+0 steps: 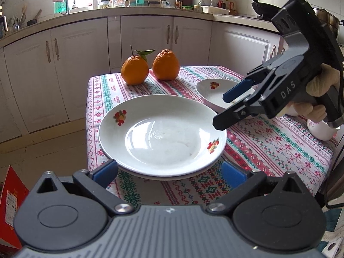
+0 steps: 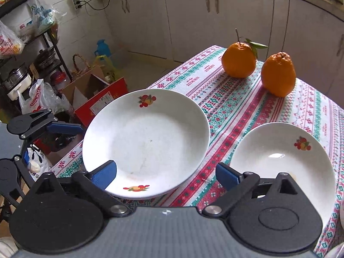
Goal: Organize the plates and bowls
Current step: 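Set the stacked plates on the tablecloth and open the right tool, then move the left tool to the stained white plate and grasp its rim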
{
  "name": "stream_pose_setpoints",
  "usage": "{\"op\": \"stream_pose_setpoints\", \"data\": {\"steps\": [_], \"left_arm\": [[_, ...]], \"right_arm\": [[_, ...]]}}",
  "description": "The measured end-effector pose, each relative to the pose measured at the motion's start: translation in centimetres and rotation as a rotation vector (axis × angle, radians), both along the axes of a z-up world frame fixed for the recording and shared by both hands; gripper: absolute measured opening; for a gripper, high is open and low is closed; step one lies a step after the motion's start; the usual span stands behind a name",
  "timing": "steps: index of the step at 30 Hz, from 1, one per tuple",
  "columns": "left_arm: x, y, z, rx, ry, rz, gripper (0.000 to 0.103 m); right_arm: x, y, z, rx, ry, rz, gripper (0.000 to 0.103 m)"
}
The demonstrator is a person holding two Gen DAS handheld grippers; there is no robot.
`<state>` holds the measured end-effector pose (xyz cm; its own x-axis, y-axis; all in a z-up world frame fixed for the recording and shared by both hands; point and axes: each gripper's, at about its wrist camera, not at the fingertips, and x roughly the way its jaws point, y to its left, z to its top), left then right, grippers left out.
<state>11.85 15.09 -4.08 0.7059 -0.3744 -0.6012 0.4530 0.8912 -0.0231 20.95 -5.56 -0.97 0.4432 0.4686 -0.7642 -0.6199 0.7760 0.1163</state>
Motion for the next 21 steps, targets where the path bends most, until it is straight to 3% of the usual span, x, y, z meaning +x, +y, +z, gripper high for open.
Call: {"op": "stream_pose_setpoints", "data": {"steps": [9,21], "left_arm": [[-2.2,-1.2,1.5,-0.023,-0.055,0.028,0.102],[-2.7,-3.9,2.6,0.003,-0.048,0.009,0.102]], "right_arm": [[-5.0,-1.2,-1.1,-0.123,-0.18,-0.1,0.103],[-7.6,-6.1,-2.8,-0.117,-0.18,-0.284,0.103]]}}
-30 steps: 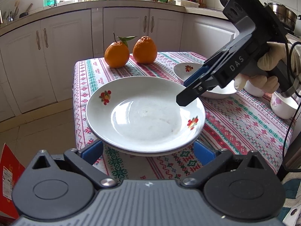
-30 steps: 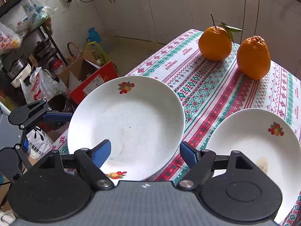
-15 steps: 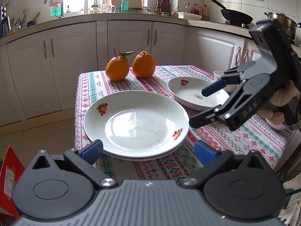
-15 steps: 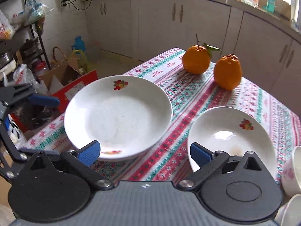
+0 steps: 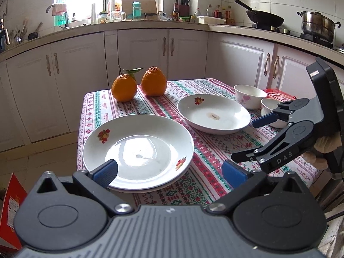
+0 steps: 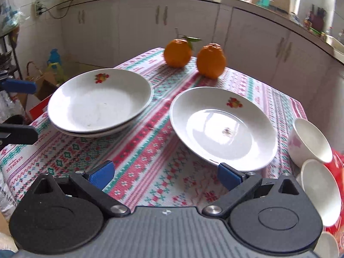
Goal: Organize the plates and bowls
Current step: 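Move the left tool to the stained white plate and grasp its rim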
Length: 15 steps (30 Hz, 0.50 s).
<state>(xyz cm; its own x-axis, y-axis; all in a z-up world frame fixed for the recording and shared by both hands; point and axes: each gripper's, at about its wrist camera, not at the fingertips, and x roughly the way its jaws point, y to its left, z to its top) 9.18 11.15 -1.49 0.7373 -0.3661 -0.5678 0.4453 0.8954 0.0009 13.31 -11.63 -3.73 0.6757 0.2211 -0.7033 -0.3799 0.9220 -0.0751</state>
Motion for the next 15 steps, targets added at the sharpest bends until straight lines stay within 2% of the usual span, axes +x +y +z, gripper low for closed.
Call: {"op": "stream_pose_setpoints", "data": {"steps": [7,12,15], "left_arm": [[0.5,-2.1,0.0,0.03,0.0,-0.042,0.102],[1.4,-3.6,0.4,0.07,-0.001,-0.076,0.102],[2.3,-4.4,0.4,0.086,0.01,-0.089,0.102]], "right_arm": [[0.7,-2.6,-2.0,0.009,0.036,-0.132,0.103],[1.4,-3.5,-3.3,0.009,0.07,-0.171,0.103],[1.7,-4.2,-3.6,0.053,0.083,-0.166,0.103]]}}
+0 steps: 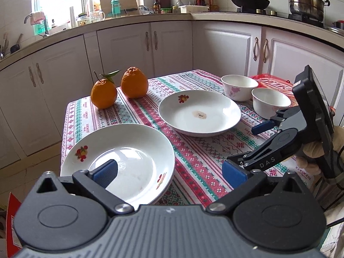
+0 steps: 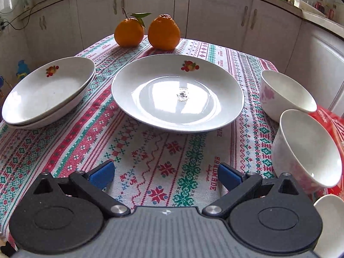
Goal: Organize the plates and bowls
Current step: 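Move the left tool to the stained white plate and grasp its rim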
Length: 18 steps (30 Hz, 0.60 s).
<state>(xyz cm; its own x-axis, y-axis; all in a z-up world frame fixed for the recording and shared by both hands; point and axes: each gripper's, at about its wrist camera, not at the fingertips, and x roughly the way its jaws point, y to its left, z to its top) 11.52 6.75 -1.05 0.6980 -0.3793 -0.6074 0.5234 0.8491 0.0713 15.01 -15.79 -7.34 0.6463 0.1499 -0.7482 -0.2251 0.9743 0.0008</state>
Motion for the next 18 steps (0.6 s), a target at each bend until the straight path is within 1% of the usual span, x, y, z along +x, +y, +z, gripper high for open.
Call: {"op": "stream_pose_setpoints", "data": {"steps": [6,9,18], "left_arm": [[2.4,-1.0,0.2,-0.023,0.042,-0.025,0.102],[3.7,-1.4,0.4,-0.014,0.043,-0.029,0.102],[7.9,-4.1,1.7,0.024,0.043,-0.126,0.102]], "right_arm": [[0.2,-0.2,-0.2,0.007,-0.026,0.019,0.103],[0.6,-0.2,-0.1,0.007,-0.02,0.009,0.103],[2.3,-0.5,-0.3,0.007,-0.026,0.004,0.103]]}}
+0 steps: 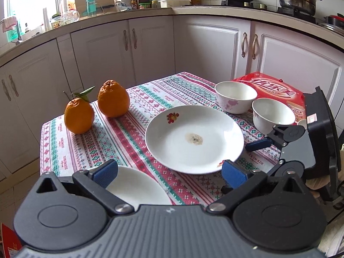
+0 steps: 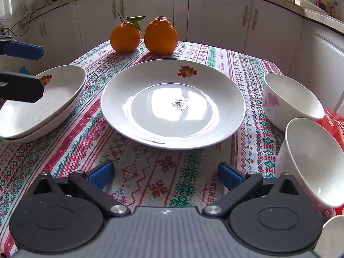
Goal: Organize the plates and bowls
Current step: 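Move the left tool to the stained white plate and grasp its rim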
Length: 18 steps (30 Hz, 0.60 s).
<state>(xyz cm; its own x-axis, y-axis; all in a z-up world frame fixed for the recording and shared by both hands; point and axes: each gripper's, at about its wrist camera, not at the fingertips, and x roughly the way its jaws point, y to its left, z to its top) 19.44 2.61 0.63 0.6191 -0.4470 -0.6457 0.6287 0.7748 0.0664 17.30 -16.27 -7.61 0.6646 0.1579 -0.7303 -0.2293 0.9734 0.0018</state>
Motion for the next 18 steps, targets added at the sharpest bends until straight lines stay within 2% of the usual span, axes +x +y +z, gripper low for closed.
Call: {"op": "stream_pose_setpoints", "data": {"steps": [12,18], "left_arm": [[7.8,-4.6,-1.1,0.07,0.055,-0.088,0.102],[11.9,-7.2,-2.9,0.126,0.15,-0.153,0.102]], "right_arm": [[1.6,-0.2,-0.1,0.002,-0.009,-0.003,0.103],[1.6,-0.3,-0.2,0.005,-0.024,-0.001,0.103]]}}
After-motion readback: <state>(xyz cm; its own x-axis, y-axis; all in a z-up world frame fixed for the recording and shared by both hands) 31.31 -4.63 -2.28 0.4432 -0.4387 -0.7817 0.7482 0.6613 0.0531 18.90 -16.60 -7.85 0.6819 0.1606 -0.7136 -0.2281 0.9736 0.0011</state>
